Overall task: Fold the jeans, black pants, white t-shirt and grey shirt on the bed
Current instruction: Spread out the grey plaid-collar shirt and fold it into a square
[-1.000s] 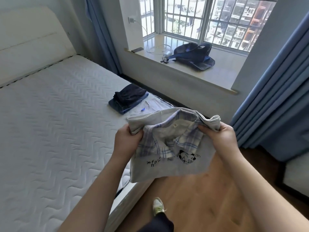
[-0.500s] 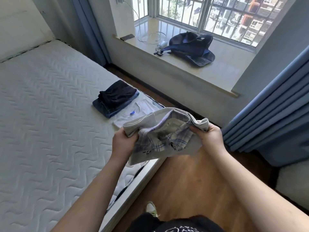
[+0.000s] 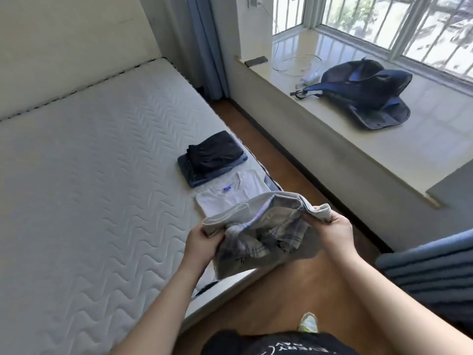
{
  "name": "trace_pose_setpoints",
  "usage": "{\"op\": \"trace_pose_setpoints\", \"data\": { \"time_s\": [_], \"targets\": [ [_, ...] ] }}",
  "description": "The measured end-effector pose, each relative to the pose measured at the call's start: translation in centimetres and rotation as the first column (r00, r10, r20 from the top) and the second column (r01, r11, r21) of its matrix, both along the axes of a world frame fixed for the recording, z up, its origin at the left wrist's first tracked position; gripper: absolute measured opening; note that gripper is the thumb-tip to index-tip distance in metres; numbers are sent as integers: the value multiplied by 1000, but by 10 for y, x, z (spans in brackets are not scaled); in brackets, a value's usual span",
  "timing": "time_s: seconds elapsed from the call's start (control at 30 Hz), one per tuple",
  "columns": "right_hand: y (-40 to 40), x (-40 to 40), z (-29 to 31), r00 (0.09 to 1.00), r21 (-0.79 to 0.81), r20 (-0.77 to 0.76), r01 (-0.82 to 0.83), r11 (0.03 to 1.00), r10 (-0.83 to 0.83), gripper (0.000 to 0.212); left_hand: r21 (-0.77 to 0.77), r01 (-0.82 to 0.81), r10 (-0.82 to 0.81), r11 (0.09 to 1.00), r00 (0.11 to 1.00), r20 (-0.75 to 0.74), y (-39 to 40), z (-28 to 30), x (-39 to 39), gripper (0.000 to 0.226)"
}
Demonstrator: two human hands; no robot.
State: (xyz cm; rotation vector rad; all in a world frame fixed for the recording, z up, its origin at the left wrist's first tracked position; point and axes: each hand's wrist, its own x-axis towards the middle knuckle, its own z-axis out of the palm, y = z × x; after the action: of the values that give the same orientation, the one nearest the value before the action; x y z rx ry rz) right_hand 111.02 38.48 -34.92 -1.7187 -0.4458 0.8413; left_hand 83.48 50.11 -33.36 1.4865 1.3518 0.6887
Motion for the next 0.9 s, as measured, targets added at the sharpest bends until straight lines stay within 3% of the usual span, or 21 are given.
{"op": "trace_pose_setpoints", "data": {
  "time_s": [0.17, 0.37, 0.6, 0.9],
  "targets": [
    [41, 41, -3, 975, -21, 41, -217, 976, 218, 15, -44, -220, 222, 974, 974, 40, -6, -11, 22, 25],
    [101, 53, -22, 926, -71, 73, -366, 928, 370, 17, -140, -392, 398, 909, 917, 17, 11, -42, 21, 20],
    [175, 56, -60, 865, -200, 120, -459, 866, 487, 15, -216, -419, 415, 882, 908, -66, 69, -93, 5, 20],
    [254, 65, -103, 841, -309, 109, -479, 822, 530, 21, -273, -334, 300, 902, 940, -161, 156, -130, 5, 30]
  ]
}}
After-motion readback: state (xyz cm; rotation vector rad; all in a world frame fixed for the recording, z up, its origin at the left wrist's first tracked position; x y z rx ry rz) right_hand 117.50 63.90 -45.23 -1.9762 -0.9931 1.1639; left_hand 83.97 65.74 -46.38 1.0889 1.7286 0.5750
